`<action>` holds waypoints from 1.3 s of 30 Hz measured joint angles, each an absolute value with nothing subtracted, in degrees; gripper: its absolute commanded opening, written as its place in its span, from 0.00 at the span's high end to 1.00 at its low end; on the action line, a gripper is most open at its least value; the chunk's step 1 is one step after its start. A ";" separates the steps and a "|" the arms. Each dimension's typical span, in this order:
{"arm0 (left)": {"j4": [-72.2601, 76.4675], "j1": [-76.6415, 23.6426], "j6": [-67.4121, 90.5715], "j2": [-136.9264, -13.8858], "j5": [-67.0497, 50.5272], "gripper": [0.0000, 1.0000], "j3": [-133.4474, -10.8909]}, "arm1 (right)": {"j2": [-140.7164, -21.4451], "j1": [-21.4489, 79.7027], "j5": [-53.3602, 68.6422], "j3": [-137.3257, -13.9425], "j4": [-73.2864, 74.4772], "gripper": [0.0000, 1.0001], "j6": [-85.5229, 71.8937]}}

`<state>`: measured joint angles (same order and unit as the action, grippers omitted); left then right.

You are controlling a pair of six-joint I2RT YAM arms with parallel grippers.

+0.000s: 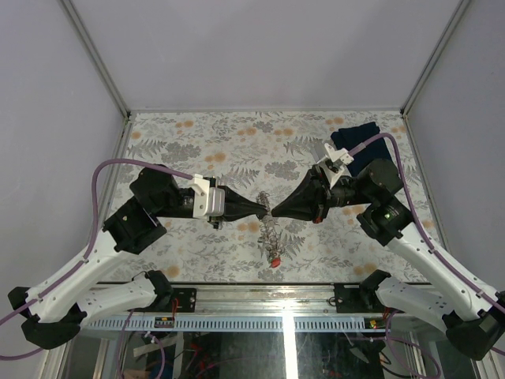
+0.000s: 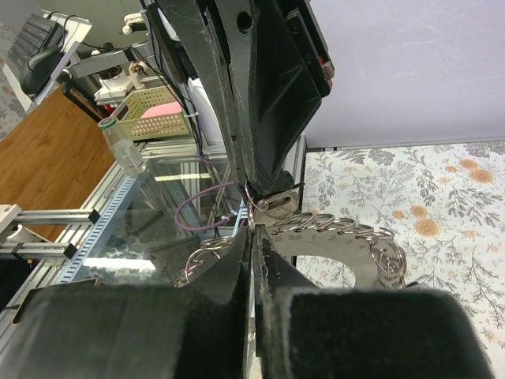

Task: Put the keys on the keyring
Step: Insert the key onto the keyring.

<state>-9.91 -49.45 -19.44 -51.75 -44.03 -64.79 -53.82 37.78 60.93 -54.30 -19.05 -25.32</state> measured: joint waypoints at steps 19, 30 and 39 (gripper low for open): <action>-10.35 -49.43 -20.05 -51.83 -44.01 1.00 -64.82 | -50.92 37.85 55.99 -54.11 -15.11 1.00 -23.77; -10.68 -49.39 -20.34 -51.83 -41.76 1.00 -64.79 | -50.70 37.87 52.51 -54.08 -14.85 1.00 -25.87; -11.66 -49.39 -20.69 -52.14 -39.35 1.00 -64.82 | -50.61 37.87 48.95 -54.08 -15.51 1.00 -29.43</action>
<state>-11.66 -49.39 -20.69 -52.14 -39.35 -64.82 -50.61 37.87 48.95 -54.08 -15.51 -29.43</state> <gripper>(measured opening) 0.010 0.010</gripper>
